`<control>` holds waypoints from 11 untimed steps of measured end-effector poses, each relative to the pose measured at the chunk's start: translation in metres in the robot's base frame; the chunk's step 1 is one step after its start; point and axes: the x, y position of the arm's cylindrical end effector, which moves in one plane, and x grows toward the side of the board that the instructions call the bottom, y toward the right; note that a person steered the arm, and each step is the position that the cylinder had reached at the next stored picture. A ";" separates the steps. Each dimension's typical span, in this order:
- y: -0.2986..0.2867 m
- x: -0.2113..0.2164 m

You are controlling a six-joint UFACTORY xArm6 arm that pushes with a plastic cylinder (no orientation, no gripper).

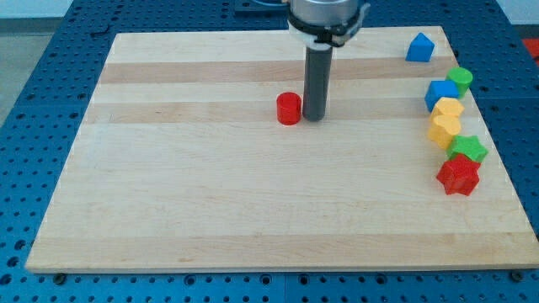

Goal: Slide red circle to the top center

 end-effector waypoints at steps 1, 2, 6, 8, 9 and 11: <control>0.001 0.034; -0.016 0.033; -0.027 -0.015; -0.030 -0.014; -0.038 -0.035; -0.044 -0.072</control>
